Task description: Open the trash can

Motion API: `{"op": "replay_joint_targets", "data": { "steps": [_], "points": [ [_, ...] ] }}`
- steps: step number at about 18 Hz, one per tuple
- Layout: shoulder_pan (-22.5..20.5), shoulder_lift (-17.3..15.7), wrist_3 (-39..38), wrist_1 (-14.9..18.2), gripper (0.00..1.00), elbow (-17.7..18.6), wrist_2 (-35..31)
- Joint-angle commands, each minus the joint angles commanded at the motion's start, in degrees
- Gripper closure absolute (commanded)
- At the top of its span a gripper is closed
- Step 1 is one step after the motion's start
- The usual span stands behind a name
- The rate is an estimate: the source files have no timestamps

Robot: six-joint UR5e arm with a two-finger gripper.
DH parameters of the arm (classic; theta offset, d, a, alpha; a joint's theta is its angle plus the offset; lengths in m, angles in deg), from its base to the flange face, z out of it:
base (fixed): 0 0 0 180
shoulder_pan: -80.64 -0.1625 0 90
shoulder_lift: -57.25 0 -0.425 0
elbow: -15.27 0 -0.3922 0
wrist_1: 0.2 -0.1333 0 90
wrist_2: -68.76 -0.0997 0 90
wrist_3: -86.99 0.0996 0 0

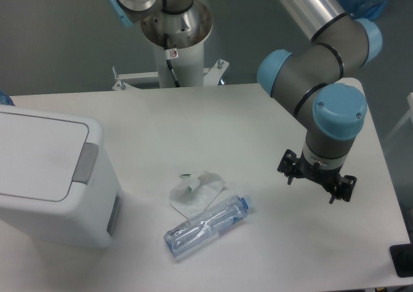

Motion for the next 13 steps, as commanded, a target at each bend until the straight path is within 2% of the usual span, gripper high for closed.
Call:
{"op": "replay_joint_targets", "data": {
  "steps": [6, 8, 11, 13],
  "points": [
    [0.35, -0.26, -0.09, 0.17, 0.0, 0.52, 0.09],
    [0.79, -2.36, -0.96, 0.09, 0.0, 2.27, 1.57],
    [1.06, -5.97, -8.76, 0.18, 0.0, 4.21, 6.48],
    [1.67, -8.6, -16.66, 0.09, 0.0, 5.01, 10.7]
  ]
}}
